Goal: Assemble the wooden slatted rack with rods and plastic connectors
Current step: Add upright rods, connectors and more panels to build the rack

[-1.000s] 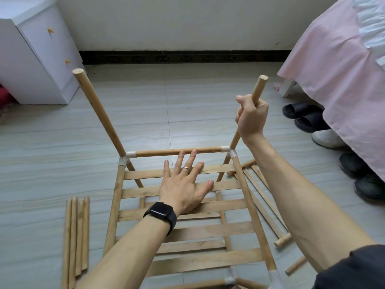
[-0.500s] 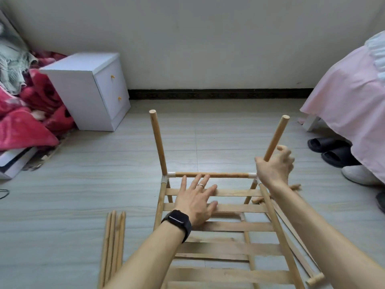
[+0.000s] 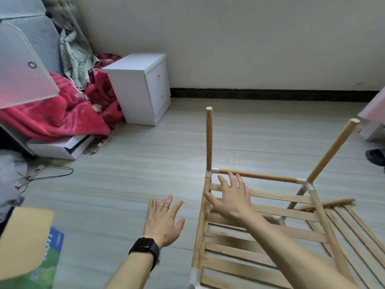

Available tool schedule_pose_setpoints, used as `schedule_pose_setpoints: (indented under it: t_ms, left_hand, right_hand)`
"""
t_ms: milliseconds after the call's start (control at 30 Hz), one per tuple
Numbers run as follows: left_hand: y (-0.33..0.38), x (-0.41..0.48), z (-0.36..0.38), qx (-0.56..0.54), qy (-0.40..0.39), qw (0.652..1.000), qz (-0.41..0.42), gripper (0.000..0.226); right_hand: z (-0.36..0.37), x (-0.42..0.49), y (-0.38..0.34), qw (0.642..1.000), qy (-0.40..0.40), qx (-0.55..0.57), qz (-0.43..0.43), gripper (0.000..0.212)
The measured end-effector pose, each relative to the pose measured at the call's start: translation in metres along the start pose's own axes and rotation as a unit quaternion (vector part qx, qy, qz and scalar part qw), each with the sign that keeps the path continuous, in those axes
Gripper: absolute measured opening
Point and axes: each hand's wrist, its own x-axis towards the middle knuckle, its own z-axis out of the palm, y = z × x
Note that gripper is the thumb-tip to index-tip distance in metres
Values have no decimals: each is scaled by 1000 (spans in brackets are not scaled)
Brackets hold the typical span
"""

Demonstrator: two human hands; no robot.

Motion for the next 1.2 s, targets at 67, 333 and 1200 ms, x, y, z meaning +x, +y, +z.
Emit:
schedule_pose_setpoints:
  t_ms: [67,333,1200]
  left_hand:
    - [-15,-1,19,-36,-28,998,-44,68]
    - [-44,-2,110,-109,-168,960,-197,50]
    - [-45,21,-3,-280,81,934,-207,35]
  right_hand:
    - [9,5,-2,999,-26,-40,-18,86]
    - [35,3,6,992,5,-123,-35,83]
    - [7,25,-2,984,133,-68,-99,83]
